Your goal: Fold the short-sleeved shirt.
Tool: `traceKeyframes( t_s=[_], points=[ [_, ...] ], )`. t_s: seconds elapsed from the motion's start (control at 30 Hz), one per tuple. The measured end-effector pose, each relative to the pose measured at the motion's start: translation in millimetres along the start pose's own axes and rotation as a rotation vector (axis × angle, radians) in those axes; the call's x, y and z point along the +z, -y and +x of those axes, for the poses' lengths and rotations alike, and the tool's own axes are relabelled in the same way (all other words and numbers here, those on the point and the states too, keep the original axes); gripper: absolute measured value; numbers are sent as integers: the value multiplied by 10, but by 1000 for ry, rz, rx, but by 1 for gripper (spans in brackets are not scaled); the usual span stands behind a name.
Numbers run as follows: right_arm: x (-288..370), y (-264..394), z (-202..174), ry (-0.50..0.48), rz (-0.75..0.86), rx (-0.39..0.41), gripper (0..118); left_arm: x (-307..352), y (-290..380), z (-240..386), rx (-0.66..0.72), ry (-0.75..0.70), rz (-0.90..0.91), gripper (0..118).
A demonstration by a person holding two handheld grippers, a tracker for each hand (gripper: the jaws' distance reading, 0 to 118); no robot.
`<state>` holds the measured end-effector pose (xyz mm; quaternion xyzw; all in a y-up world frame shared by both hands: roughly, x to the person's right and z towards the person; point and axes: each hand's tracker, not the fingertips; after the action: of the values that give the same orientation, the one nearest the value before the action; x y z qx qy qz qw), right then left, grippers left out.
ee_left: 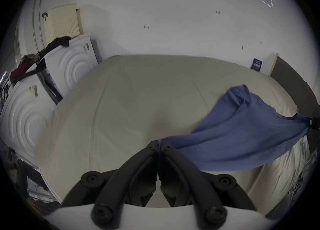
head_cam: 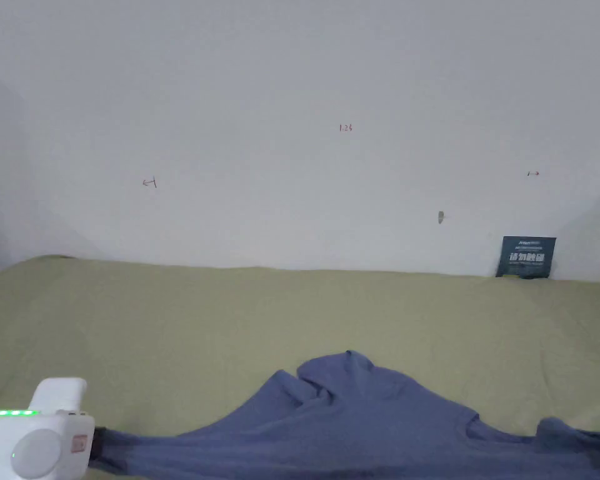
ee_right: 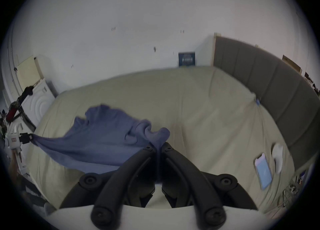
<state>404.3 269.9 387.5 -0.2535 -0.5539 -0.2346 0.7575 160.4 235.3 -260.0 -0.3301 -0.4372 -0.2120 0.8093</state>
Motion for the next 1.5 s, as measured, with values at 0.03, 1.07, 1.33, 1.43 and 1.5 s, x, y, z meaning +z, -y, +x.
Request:
traceKeyframes(
  t_s=[0.03, 1.07, 1.33, 1.43, 1.5],
  points=[
    [100, 180, -1, -6, -4, 3, 6, 86, 146, -37, 8, 5, 2, 1],
    [1391, 1769, -495, -5, 54, 7, 112, 1517, 1628, 171, 58, 121, 104, 116],
    [1889, 2049, -1566, -161, 273, 65, 2, 2122, 2002, 921, 28, 180, 242, 0],
    [1985, 2204, -1827, -187, 286, 62, 2, 2302, 2145, 1021, -3, 155, 294, 0],
    [2023, 2280, -1970, -174, 309, 93, 2, 2345, 2214, 993, 29, 193, 311, 0]
  ],
)
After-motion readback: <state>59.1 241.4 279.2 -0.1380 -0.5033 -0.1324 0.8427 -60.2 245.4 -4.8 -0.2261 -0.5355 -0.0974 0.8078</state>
